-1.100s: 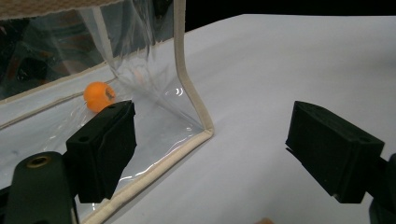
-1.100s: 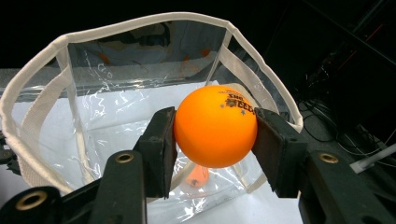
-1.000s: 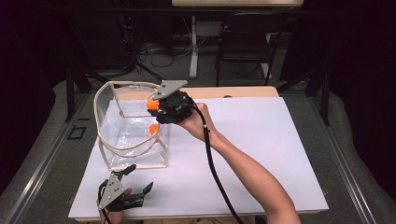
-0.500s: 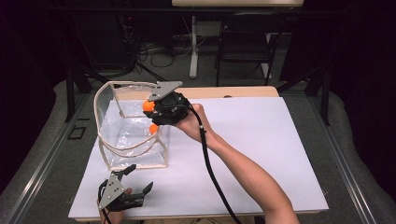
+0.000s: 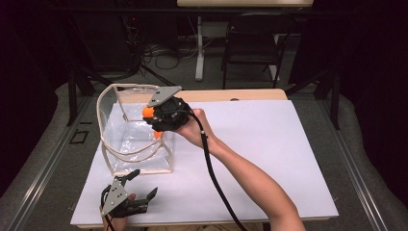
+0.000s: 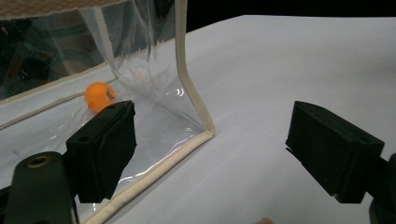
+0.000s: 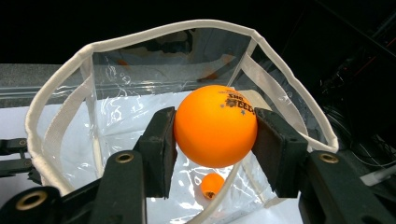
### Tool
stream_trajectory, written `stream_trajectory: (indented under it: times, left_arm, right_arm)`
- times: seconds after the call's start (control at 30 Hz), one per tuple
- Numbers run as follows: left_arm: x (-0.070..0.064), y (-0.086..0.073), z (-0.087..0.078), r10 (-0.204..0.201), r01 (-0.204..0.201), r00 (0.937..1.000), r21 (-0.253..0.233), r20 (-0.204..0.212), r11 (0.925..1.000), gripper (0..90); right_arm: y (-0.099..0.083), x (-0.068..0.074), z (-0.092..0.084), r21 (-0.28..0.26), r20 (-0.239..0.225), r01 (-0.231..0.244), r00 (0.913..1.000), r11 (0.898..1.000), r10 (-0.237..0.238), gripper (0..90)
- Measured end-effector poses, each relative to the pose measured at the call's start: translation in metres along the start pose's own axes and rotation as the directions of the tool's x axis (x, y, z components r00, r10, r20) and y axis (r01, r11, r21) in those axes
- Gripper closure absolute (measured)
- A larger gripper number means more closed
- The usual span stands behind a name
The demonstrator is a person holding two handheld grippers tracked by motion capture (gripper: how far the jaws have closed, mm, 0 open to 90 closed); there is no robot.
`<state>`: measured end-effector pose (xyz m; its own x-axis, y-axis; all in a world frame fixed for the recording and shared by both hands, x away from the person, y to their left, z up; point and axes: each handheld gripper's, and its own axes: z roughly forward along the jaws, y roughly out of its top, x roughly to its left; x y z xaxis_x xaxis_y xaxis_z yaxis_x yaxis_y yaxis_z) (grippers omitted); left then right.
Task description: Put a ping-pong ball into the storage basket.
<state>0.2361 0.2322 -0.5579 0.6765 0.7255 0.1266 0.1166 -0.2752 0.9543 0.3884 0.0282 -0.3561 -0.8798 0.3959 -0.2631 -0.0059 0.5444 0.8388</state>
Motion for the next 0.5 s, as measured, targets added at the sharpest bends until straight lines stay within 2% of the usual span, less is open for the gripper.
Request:
stream_trajectory:
  times: [0.5]
  left_arm:
    - [0.000,0.000,0.001,-0.003,0.003,1.0000,0.004,0.002,1.0000,15.7]
  right_arm:
    - [0.000,0.008,0.013,0.014,-0.026,0.005,0.9997,1.000,-0.005,50.8]
